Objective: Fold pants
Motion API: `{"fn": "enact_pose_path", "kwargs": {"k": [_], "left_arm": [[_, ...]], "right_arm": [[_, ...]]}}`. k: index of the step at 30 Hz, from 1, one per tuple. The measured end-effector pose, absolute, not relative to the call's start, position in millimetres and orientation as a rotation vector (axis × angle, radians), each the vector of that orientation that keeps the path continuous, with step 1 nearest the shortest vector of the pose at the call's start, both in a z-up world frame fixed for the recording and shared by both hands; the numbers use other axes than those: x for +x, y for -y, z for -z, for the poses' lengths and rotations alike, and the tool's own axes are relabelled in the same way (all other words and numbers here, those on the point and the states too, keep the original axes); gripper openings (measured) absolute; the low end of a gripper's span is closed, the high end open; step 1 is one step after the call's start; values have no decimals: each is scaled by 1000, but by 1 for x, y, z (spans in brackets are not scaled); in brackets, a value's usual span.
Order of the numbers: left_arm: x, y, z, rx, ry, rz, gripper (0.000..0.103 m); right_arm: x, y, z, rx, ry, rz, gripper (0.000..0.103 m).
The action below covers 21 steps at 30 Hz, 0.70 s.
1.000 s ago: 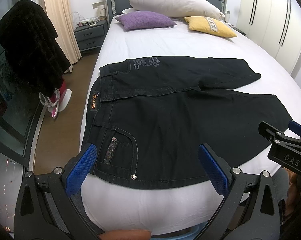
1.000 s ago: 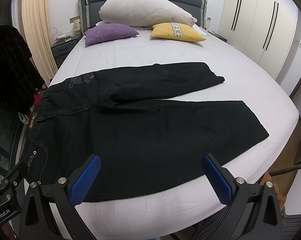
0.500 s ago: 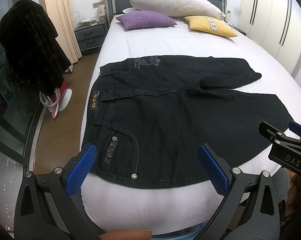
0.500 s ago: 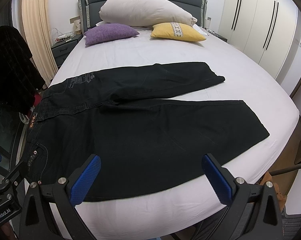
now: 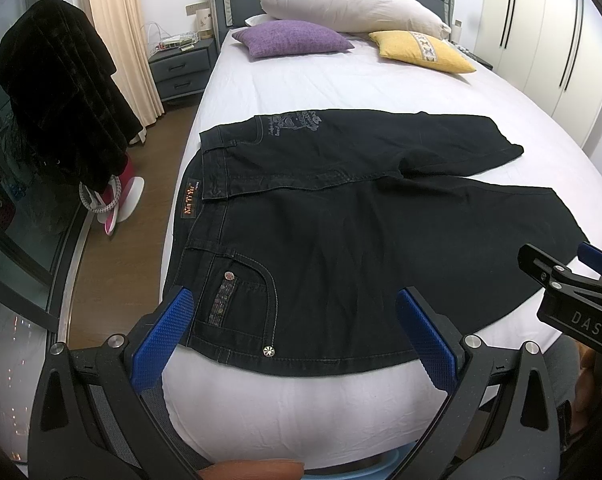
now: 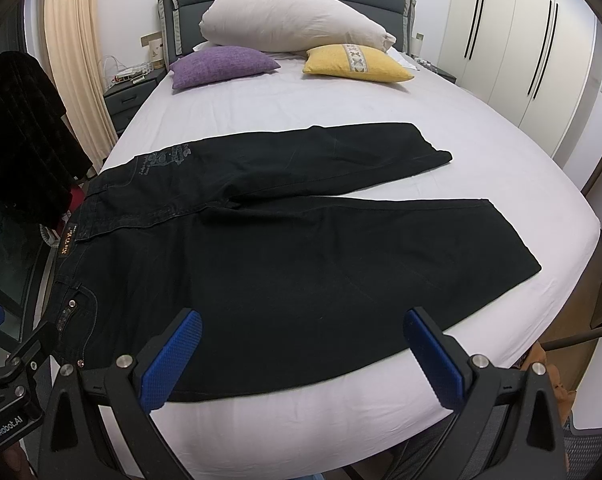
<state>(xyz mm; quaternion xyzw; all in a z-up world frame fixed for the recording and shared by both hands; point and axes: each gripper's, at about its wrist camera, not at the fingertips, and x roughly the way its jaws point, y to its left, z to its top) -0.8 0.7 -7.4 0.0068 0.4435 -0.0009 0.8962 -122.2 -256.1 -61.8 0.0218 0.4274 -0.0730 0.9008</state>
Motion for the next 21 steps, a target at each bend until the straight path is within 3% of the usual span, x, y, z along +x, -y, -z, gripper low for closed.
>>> {"fn": "enact_pose_path", "kwargs": {"k": [21], "left_arm": [[0, 0, 7, 14, -921, 0, 103]], "right_arm": [[-122, 253, 63, 46, -886, 149, 103]]}}
